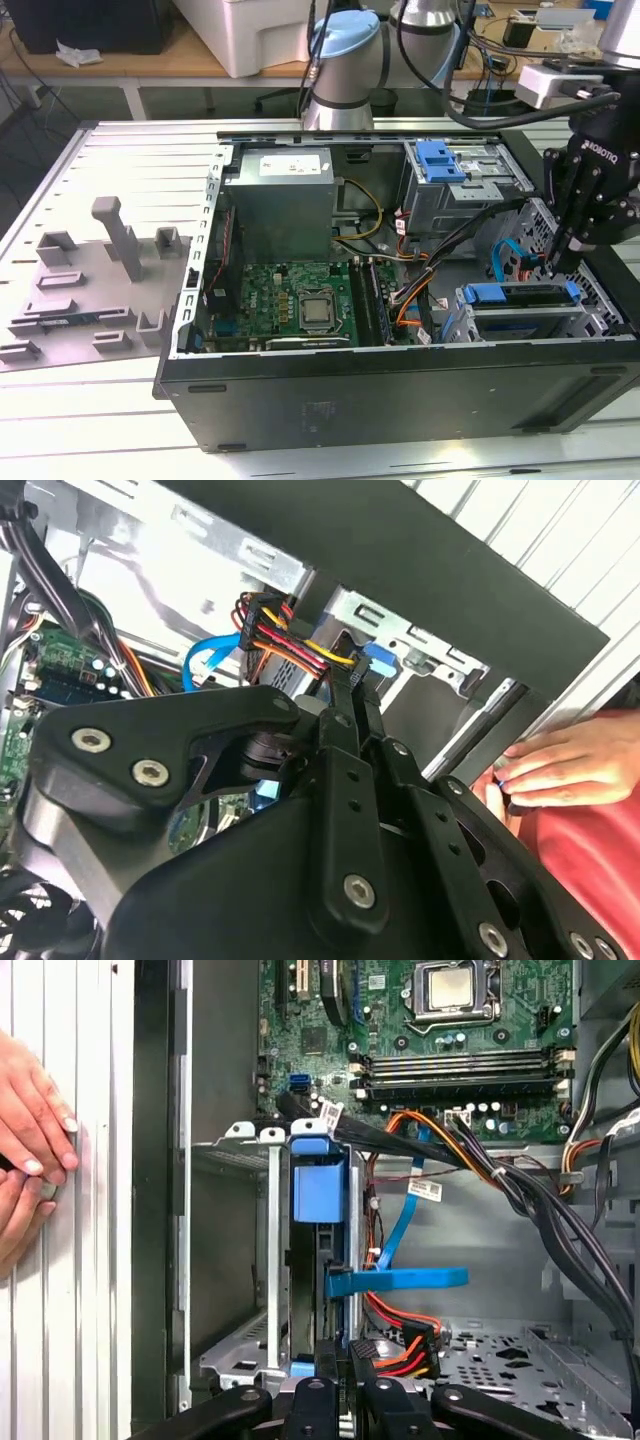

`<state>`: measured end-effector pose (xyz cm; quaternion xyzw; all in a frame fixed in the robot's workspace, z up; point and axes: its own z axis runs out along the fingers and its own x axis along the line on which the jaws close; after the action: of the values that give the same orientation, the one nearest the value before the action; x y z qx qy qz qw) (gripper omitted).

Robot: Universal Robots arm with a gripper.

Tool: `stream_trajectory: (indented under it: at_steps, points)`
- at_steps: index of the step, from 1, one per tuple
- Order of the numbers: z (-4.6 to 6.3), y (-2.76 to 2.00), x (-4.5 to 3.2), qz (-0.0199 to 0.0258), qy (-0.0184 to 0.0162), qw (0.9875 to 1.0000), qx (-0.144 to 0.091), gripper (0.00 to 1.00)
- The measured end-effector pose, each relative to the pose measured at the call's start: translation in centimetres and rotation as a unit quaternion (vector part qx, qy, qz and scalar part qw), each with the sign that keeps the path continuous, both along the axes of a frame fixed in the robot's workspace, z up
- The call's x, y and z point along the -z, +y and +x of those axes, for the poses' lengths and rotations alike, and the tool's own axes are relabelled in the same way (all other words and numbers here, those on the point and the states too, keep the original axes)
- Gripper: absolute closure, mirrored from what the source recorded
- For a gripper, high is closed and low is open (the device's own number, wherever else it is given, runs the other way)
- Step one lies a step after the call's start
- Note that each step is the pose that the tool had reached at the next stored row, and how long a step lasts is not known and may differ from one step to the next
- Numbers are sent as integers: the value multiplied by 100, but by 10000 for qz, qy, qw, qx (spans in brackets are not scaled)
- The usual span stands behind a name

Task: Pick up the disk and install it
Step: 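Insert the disk into the insertion slot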

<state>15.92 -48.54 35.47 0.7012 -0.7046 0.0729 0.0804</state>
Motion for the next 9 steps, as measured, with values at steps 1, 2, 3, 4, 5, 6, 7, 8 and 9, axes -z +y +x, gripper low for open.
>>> stream_trajectory:
  at_steps: [1, 2, 3, 4, 5, 6, 7, 8, 9]
  points:
    - [-29, 1, 0, -2, -34, 10000, -1, 84]
    - [-54, 2, 0, -4, -68, 10000, -6, 84]
    - [-68, 3, 0, -5, -90, 10000, -11, 84]
    - [-78, 3, 0, -5, -109, 9999, -17, 84]
    - [-95, 4, 0, -7, -139, 9999, -25, 84]
    - [-112, 5, 0, -8, -167, 9999, -34, 84]
    - [-137, 6, 0, -9, -205, 9998, -44, 84]
    - [-159, 7, 0, -9, -234, 9997, -52, 84]
    - [-172, 7, 0, -9, -249, 9997, -56, 84]
